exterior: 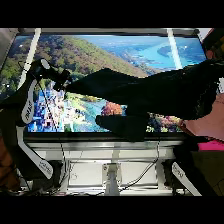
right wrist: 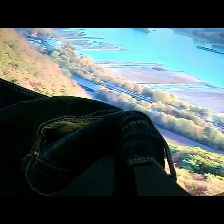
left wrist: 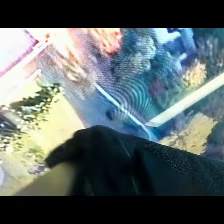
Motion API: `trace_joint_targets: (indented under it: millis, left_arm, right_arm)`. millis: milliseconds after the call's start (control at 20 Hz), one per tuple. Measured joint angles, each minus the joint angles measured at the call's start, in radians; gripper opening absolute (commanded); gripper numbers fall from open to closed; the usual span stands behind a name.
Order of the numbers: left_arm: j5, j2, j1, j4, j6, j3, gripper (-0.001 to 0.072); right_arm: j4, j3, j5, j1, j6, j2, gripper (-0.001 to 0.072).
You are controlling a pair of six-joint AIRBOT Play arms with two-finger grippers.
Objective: Fold the clothes and pants, and hang the long-sleeved shirts on hangers.
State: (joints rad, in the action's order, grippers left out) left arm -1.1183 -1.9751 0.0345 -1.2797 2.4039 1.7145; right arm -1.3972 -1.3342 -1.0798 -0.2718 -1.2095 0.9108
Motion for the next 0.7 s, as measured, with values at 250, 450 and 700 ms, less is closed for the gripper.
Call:
trace_joint_targets:
  millis: [250,450,700]
  left_arm:
    - [0.010,-0.012,-0.009,-0.004,-0.006,-0.001,0.0022]
    - [0.039,0.034,-0.001,-0.021,-0.133,-0.004,0.0022]
    - [0.261,0.236,0.053,-0.012,-0.304,0.000,0.0020]
  right_arm:
    - [0.001,0.000,0.000,0.000,0.000,0.000,0.0025]
    - [0.003,0.000,0.010,0.000,-0.019,0.000,0.0024]
    - [0.069,-0.014,0.244,0.000,-0.132,0.005,0.0021]
